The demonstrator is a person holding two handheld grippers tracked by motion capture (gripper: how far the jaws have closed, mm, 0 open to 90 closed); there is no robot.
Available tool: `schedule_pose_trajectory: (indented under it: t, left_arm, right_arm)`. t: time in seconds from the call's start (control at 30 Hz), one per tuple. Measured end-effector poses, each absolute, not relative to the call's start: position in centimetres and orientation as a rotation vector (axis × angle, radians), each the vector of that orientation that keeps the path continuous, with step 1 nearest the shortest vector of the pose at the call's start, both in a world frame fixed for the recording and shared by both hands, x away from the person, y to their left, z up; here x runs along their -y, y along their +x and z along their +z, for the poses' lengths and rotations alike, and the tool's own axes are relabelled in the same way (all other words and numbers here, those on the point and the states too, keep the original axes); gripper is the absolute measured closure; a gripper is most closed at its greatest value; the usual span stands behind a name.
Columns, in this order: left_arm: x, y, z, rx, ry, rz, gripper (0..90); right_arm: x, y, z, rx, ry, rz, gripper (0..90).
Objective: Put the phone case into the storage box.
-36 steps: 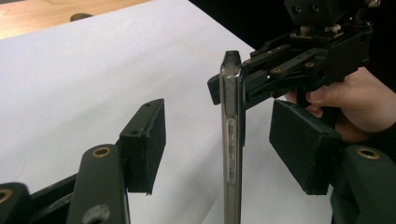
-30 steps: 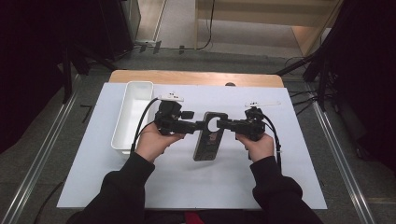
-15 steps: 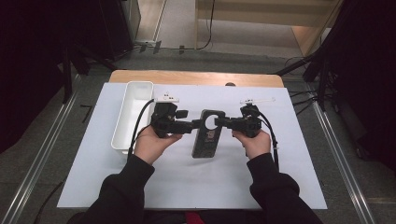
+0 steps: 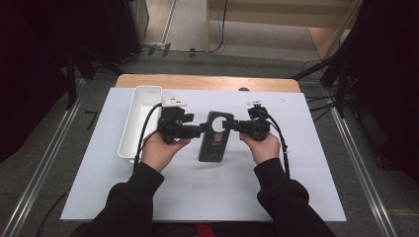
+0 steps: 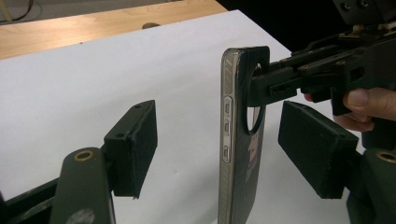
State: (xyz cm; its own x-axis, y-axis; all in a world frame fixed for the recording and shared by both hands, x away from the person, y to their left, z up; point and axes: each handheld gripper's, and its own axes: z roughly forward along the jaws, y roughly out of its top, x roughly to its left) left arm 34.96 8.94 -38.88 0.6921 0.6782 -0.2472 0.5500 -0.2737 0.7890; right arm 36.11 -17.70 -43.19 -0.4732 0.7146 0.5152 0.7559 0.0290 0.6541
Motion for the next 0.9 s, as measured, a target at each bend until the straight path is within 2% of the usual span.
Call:
schedule_pose_trajectory:
  t: [0.1,0.37,0.4,0.9]
  left_arm:
    - [-9.1,35.0,-38.7,-0.969,1.946,0.159,31.3]
    - [-9.1,35.0,-38.4,-1.012,1.94,0.2,31.7]
    - [-9.2,35.0,-38.4,-1.014,1.941,0.203,34.0]
    - [-9.1,36.0,-38.7,-1.042,1.958,0.235,34.1]
  right_arm:
    - [17.3,36.3,-43.1,2.212,-1.591,-1.464,70.0]
    - [16.4,36.7,-42.5,2.195,-1.606,-1.474,70.0]
    - [16.3,36.7,-42.5,2.191,-1.61,-1.473,69.9]
    - [15.1,37.2,-42.9,2.201,-1.661,-1.467,70.0]
